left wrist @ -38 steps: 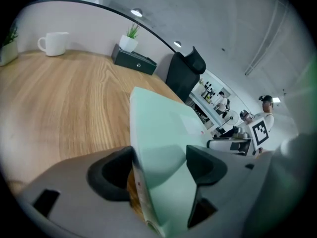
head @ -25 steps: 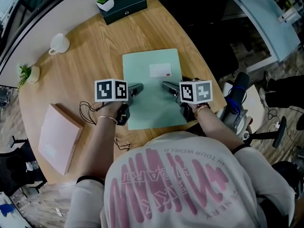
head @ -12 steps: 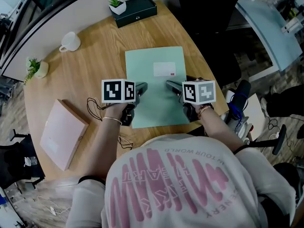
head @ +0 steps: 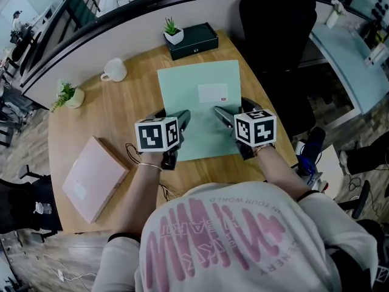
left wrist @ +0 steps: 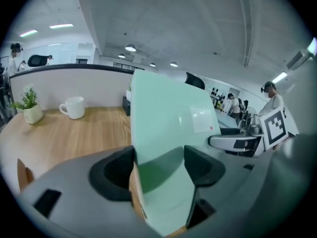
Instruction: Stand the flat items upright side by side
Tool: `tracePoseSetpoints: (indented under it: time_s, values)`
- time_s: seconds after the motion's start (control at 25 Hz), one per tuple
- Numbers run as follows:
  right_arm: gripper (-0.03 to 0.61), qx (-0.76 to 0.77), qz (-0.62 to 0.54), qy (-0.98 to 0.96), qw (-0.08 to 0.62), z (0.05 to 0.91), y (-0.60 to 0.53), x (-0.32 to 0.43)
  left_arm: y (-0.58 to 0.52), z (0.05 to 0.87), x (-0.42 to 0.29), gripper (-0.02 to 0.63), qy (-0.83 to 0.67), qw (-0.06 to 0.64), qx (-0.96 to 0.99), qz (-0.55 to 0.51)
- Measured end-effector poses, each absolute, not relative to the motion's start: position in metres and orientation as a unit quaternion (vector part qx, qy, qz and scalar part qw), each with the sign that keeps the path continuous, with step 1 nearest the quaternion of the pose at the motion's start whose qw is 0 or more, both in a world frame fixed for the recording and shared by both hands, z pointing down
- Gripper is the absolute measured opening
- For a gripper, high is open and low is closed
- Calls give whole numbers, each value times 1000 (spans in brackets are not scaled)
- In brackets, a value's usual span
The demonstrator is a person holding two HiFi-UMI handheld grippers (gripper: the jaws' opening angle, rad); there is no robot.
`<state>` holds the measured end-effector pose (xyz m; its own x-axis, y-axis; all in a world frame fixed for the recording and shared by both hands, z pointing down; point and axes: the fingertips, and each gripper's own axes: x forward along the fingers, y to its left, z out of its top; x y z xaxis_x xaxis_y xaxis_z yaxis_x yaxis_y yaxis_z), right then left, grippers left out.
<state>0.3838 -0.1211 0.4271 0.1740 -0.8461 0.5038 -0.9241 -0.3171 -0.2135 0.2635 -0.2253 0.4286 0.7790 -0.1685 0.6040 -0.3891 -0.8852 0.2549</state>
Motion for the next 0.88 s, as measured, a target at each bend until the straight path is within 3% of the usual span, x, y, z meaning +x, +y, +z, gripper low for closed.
tracePoseSetpoints:
  time_s: [0.28,0.68,0.88]
  values:
    - [377,770,224,-592,81,407,-139,385,-239,406,259,301,-179,150,941,245]
    - [385,779,148,-600,106,386,-151,382,-245,384,252,295,-222,28,947,229]
    - [385,782,133,-598,118,385,-153,380,-245,379,246,278,-234,10,945,227]
